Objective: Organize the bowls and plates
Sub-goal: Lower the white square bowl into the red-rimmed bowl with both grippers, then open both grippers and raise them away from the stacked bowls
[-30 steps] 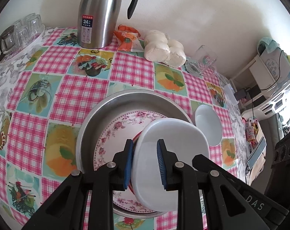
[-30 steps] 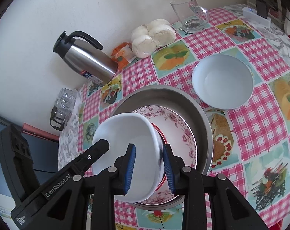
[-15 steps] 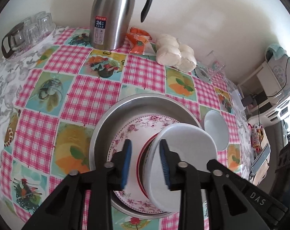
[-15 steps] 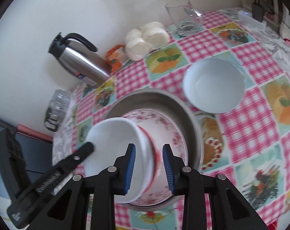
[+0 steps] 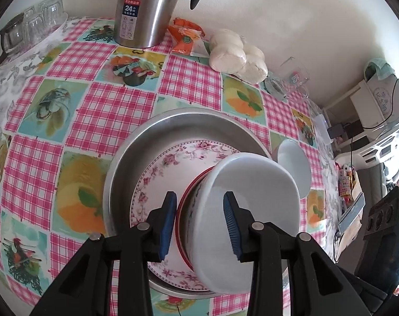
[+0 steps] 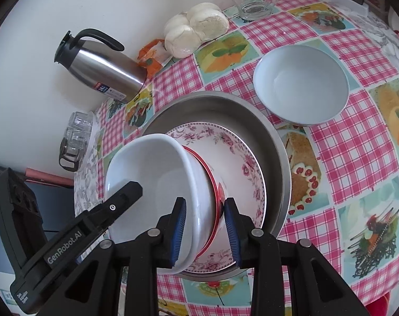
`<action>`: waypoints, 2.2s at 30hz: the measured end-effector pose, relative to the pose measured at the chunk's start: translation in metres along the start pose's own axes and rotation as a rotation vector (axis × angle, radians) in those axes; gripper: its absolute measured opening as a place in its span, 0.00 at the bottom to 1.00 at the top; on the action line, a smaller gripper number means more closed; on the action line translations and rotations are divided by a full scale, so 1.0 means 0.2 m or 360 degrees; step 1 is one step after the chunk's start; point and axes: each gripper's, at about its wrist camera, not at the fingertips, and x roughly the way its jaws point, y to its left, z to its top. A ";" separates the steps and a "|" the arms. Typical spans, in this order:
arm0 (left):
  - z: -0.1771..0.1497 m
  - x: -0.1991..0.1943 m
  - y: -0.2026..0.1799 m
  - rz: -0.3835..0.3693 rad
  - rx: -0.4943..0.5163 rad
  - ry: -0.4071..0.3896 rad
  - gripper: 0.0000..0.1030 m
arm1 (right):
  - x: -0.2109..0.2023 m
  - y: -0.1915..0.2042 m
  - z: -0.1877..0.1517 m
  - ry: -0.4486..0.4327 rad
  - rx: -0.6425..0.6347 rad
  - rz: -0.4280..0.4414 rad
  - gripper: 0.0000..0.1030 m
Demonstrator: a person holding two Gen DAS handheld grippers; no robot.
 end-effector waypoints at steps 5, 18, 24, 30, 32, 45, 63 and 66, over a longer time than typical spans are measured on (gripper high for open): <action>0.00 0.00 0.03 -0.0041 -0.0060 -0.0010 0.37 | 0.00 0.02 0.00 -0.0028 -0.0012 -0.0017 0.36; 0.02 -0.05 0.08 0.0003 -0.0127 -0.0057 0.39 | 0.03 0.08 0.00 -0.0043 -0.0070 -0.0038 0.43; 0.04 -0.17 0.08 0.0061 -0.0109 -0.0149 0.47 | -0.07 0.08 0.01 -0.0141 -0.0108 -0.0140 0.51; 0.05 -0.26 0.10 0.0162 -0.0132 -0.0221 0.62 | -0.18 0.12 0.02 -0.0265 -0.0183 -0.0251 0.73; 0.05 -0.27 0.12 0.0187 -0.0147 -0.0239 0.69 | -0.20 0.13 0.02 -0.0290 -0.0206 -0.0277 0.80; 0.05 -0.35 0.21 0.0557 -0.0185 -0.0398 0.95 | -0.21 0.15 0.02 -0.0349 -0.0300 -0.0414 1.00; 0.05 -0.44 -0.09 0.0458 0.0081 -0.0618 0.95 | -0.43 0.16 0.05 -0.0627 -0.0394 -0.0393 1.00; 0.03 -0.48 -0.16 0.0395 0.0118 -0.0714 0.95 | -0.51 0.11 0.05 -0.0738 -0.0364 -0.0377 1.00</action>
